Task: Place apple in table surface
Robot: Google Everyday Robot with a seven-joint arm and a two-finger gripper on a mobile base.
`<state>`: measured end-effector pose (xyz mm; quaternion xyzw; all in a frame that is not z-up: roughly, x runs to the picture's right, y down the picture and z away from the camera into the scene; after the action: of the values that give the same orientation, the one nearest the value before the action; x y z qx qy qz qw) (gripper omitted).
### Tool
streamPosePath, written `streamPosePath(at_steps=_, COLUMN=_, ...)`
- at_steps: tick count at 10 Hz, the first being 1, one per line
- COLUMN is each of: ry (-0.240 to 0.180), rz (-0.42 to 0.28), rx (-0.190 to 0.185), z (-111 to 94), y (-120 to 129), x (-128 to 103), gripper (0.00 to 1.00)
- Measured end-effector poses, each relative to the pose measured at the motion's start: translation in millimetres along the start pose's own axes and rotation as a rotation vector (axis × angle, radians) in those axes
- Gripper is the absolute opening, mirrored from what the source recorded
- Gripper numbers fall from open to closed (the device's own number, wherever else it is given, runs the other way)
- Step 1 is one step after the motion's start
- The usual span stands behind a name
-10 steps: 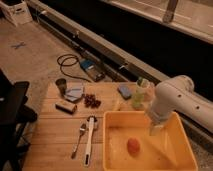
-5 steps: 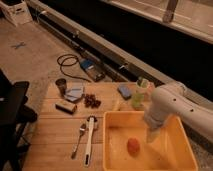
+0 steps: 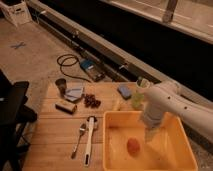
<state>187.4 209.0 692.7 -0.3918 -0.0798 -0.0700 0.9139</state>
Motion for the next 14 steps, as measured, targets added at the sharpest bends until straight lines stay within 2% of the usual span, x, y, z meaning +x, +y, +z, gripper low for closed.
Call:
streamPosePath(at_steps=2, ry=0.001, rz=-0.003, rx=-0.054, z=18, y=-2, x=0, gripper=0.65)
streamPosePath(at_steps=5, ry=-0.038, rz=0.003, rx=-0.119, z=45, y=-4, x=-2, gripper=0.65)
streamPosePath(at_steps=12, ry=-0.227, rz=-0.008, rx=-0.268, z=102, y=11, x=-21, gripper=0.65)
streamPosePath(at_steps=14, ry=-0.279, rz=-0.012, rx=-0.299, z=110, y=15, x=-27, gripper=0.64)
